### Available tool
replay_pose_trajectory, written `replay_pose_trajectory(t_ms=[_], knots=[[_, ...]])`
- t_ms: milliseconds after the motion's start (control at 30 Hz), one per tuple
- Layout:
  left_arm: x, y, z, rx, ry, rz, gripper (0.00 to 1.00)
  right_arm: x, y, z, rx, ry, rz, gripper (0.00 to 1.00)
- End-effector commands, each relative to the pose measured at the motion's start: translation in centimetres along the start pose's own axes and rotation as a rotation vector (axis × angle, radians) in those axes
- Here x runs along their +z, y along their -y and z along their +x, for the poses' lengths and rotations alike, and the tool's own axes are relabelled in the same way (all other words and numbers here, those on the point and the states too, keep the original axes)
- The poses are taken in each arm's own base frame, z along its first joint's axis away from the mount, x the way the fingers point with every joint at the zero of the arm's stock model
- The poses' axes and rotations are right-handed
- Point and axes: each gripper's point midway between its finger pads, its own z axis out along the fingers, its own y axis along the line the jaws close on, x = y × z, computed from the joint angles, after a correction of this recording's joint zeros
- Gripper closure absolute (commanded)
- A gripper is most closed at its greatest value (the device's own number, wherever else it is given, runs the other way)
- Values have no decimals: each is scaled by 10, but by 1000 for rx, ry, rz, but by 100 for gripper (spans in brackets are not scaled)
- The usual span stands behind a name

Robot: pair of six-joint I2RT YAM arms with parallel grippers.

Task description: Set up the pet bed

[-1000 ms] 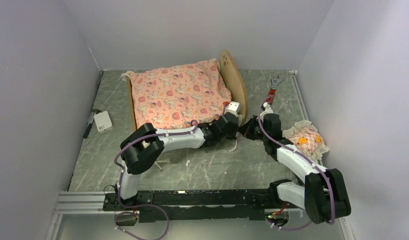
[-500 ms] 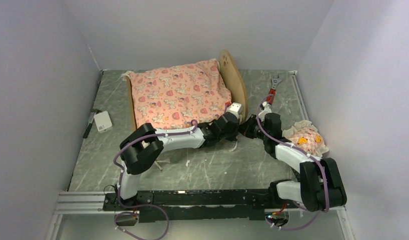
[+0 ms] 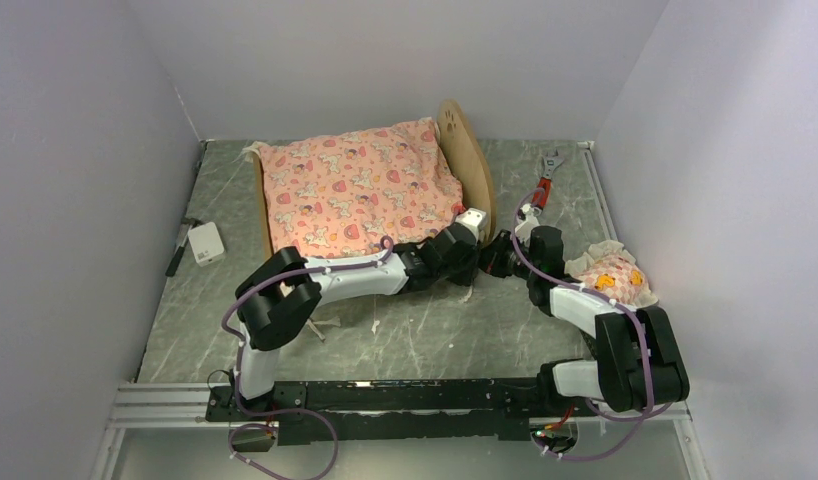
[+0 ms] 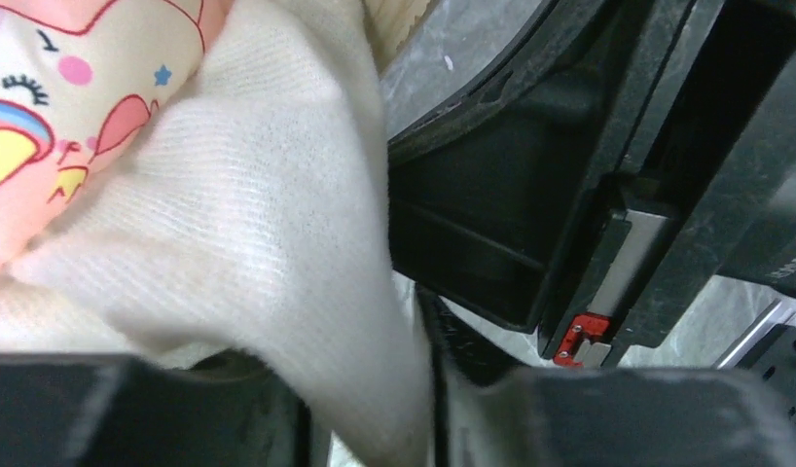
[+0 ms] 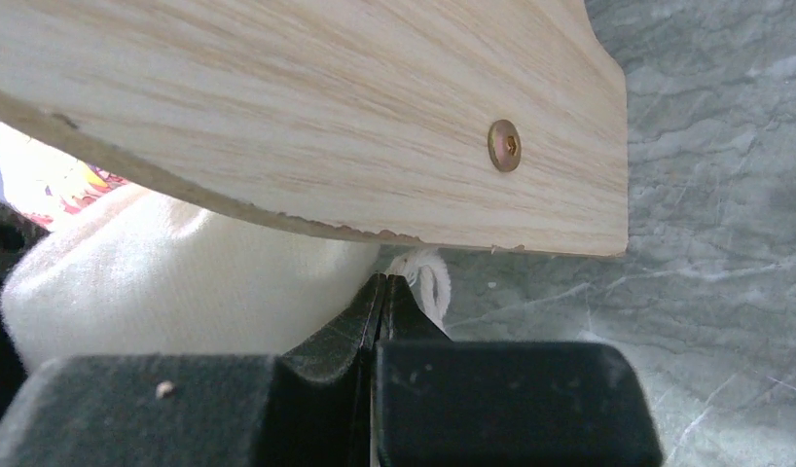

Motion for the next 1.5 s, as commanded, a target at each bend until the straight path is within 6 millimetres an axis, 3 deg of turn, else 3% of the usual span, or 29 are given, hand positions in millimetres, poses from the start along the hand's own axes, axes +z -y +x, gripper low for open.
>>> replay_pose_trajectory(t_ms=[0, 233, 333, 467, 600, 667, 1000, 1267, 1467], knots=[[-29, 32, -56, -8, 104, 82, 60, -2, -16, 7, -45, -36, -105, 100], [-40, 39, -56, -26, 45, 92, 29, -4, -21, 10, -50, -55, -147, 100], [-48, 36, -57, -38, 38, 76, 26, -4, -23, 10, -51, -58, -164, 100], [-60, 21, -60, -51, 58, 13, 34, -4, -22, 10, -46, -59, -162, 100], [-63, 2, -61, -80, 62, -45, 61, -3, -21, 11, -44, -61, -159, 100], [-63, -7, -61, -97, 59, -66, 65, -3, -20, 11, -43, -60, -155, 100], [-44, -24, -41, -89, 0, -117, 63, -2, -20, 10, -36, -55, -155, 100], [-31, -39, -21, -146, -57, -200, 76, -2, -21, 9, -33, -56, -160, 100], [-26, -38, -16, -216, -48, -177, 74, -2, -21, 10, -29, -57, -163, 100]])
